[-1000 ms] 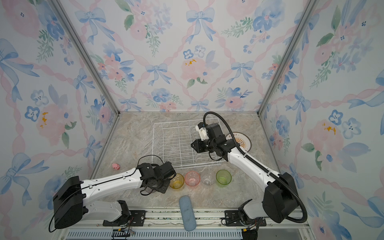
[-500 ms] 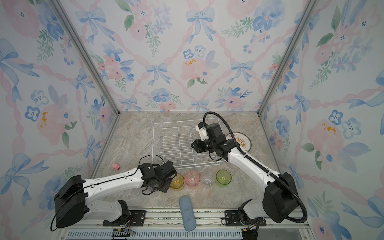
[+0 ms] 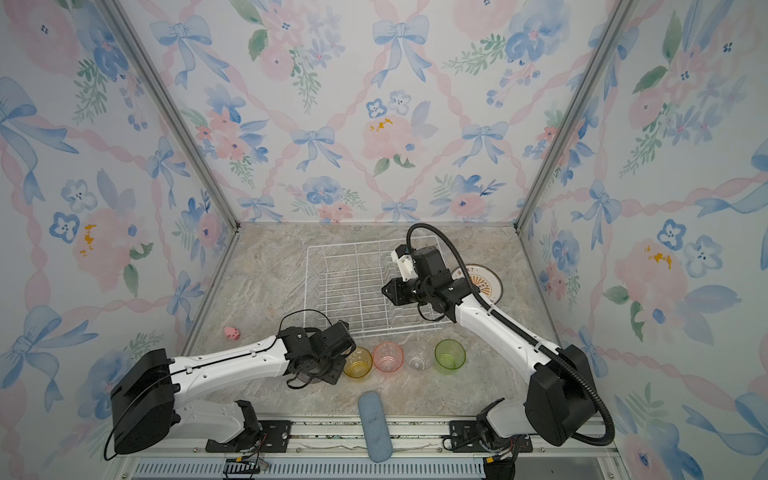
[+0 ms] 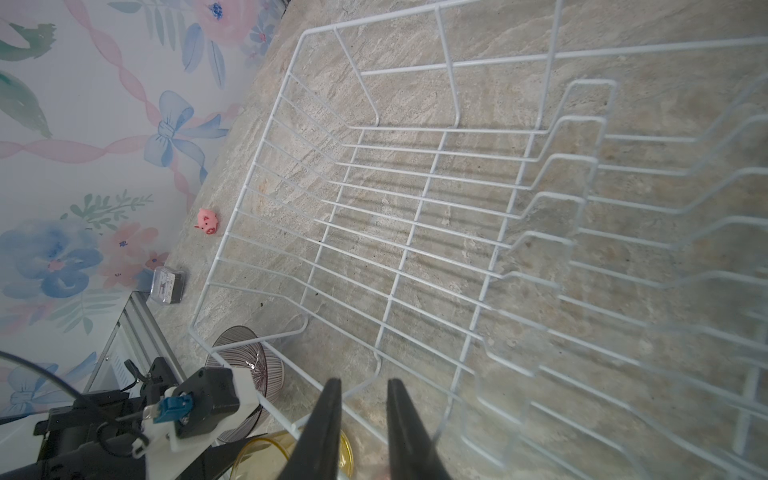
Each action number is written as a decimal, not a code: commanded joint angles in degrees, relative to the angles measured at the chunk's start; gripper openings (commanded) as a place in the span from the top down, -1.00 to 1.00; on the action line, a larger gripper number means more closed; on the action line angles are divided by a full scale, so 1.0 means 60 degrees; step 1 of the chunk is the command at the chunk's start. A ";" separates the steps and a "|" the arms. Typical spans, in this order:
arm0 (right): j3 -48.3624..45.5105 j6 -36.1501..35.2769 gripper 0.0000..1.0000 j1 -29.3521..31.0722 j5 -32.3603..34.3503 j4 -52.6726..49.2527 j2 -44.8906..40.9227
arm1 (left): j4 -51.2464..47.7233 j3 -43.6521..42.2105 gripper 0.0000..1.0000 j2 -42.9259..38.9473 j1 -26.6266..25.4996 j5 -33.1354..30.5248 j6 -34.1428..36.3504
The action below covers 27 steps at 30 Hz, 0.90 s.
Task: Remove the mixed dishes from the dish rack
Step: 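Lower the striped bowl onto the table beside the yellow glass with the left gripper, then open the left gripper and raise it away from the bowl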
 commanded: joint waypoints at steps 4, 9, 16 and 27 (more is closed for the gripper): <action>-0.0070 -0.0016 0.53 -0.0109 -0.0119 0.0091 0.0033 | -0.0320 -0.0155 0.50 0.0146 -0.0084 0.0372 0.0164; -0.0055 -0.0006 0.52 -0.0109 -0.0145 0.0106 0.0080 | -0.0325 -0.0199 0.49 -0.0187 -0.0077 0.0398 0.0135; -0.0026 0.0017 0.52 -0.0109 -0.0147 0.0134 0.0110 | -0.0350 -0.0235 0.56 -0.0865 -0.0076 0.0337 0.0106; 0.0087 0.0066 0.51 -0.0109 -0.0162 0.0087 0.0198 | -0.0449 -0.0196 0.54 -0.1544 -0.0072 0.0350 0.0066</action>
